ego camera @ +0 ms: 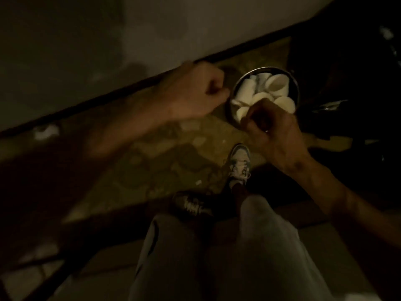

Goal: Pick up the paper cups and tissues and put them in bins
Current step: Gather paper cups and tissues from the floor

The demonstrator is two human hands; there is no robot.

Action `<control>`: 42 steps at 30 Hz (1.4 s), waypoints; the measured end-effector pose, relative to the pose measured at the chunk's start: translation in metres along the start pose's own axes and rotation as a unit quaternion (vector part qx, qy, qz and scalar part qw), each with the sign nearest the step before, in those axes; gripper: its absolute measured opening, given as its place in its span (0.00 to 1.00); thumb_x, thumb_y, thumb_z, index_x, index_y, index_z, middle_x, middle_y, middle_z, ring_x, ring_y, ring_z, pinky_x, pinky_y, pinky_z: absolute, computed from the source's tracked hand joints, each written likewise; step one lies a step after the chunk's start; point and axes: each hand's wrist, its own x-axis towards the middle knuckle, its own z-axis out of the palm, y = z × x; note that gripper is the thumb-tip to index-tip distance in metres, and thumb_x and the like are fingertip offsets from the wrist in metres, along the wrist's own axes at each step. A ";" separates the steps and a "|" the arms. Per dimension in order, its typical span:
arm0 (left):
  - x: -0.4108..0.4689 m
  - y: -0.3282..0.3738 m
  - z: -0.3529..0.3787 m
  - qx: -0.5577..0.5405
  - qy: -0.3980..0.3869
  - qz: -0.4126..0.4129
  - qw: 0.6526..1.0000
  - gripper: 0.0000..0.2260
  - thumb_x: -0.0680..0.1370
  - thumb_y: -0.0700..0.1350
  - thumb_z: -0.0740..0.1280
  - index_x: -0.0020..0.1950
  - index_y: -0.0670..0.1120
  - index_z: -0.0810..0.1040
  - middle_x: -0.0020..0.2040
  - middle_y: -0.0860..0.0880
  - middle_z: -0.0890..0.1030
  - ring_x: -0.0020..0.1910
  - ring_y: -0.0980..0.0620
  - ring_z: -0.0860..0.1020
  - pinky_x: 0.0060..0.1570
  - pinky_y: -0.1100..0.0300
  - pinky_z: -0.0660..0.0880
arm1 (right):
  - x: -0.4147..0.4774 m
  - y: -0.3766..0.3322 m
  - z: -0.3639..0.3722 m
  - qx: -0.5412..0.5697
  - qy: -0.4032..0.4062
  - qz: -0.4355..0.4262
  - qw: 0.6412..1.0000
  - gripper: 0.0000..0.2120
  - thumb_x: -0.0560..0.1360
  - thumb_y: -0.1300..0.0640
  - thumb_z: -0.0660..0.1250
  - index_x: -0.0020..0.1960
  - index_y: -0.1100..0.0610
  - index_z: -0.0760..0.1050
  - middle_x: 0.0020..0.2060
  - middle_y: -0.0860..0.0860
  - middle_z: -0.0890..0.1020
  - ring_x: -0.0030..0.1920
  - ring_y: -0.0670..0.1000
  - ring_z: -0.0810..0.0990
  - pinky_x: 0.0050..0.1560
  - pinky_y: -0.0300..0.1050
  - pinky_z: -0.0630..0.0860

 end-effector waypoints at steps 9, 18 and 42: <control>-0.304 -0.060 -0.174 0.177 0.065 -0.046 0.981 0.10 0.77 0.56 0.62 0.40 0.53 0.71 0.31 0.56 0.70 0.29 0.58 0.68 0.27 0.61 0.61 | -0.091 -0.209 0.132 -0.049 -0.155 -0.171 0.972 0.12 0.73 0.47 0.72 0.46 0.34 0.69 0.39 0.36 0.79 0.42 0.39 0.79 0.40 0.34 0.76; -0.500 -0.163 -0.093 -0.093 0.261 -0.310 0.909 0.11 0.79 0.59 0.55 0.37 0.60 0.61 0.32 0.58 0.70 0.28 0.59 0.71 0.28 0.62 0.70 | -0.136 -0.294 0.298 -0.120 -0.379 -0.205 0.894 0.10 0.72 0.50 0.70 0.43 0.38 0.70 0.39 0.35 0.79 0.39 0.38 0.79 0.34 0.29 0.75; -0.423 -0.654 -0.013 -0.435 0.356 -0.487 0.668 0.13 0.81 0.49 0.62 0.64 0.50 0.71 0.61 0.42 0.76 0.59 0.43 0.75 0.52 0.50 0.75 | 0.107 -0.347 0.742 -0.305 -0.425 -0.056 0.850 0.09 0.77 0.62 0.66 0.57 0.57 0.75 0.44 0.52 0.80 0.43 0.53 0.81 0.40 0.46 0.80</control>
